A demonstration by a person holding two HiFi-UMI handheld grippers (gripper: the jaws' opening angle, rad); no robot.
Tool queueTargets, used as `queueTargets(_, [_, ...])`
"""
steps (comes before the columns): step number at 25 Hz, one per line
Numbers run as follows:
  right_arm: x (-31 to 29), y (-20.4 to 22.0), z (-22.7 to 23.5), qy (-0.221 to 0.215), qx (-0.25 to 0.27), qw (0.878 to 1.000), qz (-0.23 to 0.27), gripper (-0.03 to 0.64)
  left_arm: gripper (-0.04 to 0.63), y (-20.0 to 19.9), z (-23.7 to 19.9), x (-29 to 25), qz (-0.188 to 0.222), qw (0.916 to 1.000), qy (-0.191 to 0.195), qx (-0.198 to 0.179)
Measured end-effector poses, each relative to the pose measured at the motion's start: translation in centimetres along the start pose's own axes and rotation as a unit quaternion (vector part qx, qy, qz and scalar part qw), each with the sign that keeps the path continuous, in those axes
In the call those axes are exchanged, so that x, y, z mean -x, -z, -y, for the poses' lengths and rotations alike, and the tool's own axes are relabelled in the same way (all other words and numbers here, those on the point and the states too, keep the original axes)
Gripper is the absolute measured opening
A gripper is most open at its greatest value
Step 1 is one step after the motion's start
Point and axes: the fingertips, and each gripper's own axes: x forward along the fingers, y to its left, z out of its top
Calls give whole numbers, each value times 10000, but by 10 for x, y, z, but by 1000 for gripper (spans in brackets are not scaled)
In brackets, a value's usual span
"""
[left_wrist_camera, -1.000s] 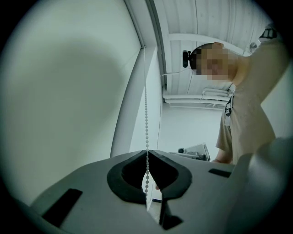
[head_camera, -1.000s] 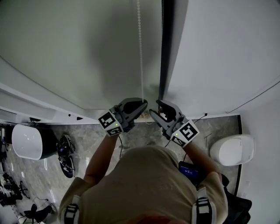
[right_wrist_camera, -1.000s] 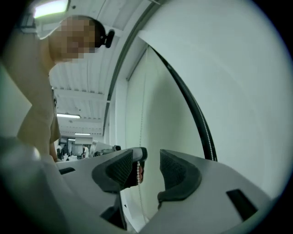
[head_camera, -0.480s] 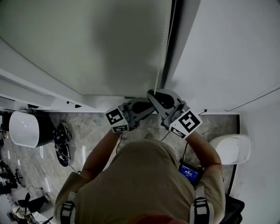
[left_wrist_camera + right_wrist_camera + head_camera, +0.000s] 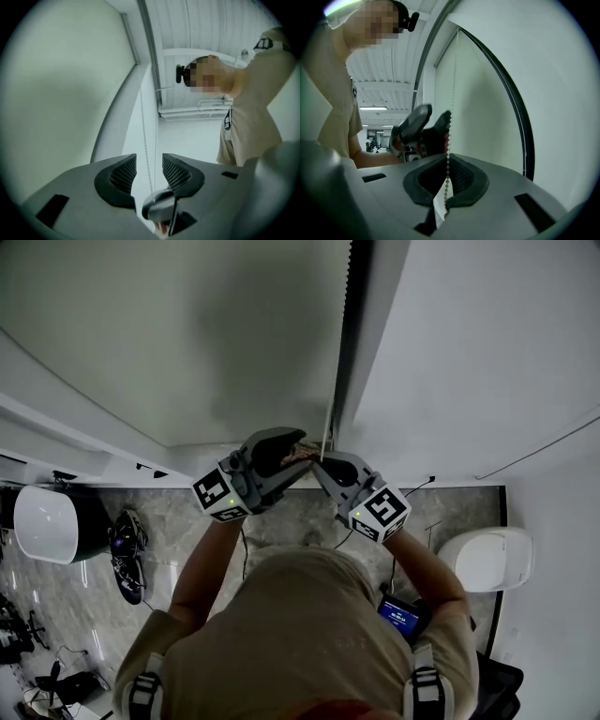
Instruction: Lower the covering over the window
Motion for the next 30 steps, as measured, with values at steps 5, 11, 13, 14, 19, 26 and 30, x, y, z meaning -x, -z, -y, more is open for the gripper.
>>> queueTargets(5, [10, 4, -20, -138, -57, 9999, -16, 5, 110, -9, 27, -37, -350, 9954, 211, -872])
queueTargets(11, [5, 8, -31, -261, -89, 9995, -170, 5, 29, -8, 21, -21, -215, 9986, 61, -473])
queueTargets(13, [5, 8, -35, -257, -111, 9995, -168, 5, 34, -7, 25, -19, -131, 9993, 56, -355])
queueTargets(14, [8, 5, -39, -238, -94, 9995, -166, 6, 34, -11, 27, -17, -30, 9996, 5, -286])
queueTargets(19, [16, 0, -55, -183, -138, 9994, -241, 5, 26, -19, 39, -14, -192, 9986, -263, -417])
queueTargets(26, [24, 31, -46, 75, -20, 9988, -492, 8, 24, 15, 23, -7, -527, 9964, -481, -462])
queueTargets(30, [53, -8, -25, 212, 150, 9994, 236, 179, 23, 13, 11, 1, -264, 9972, -649, -273])
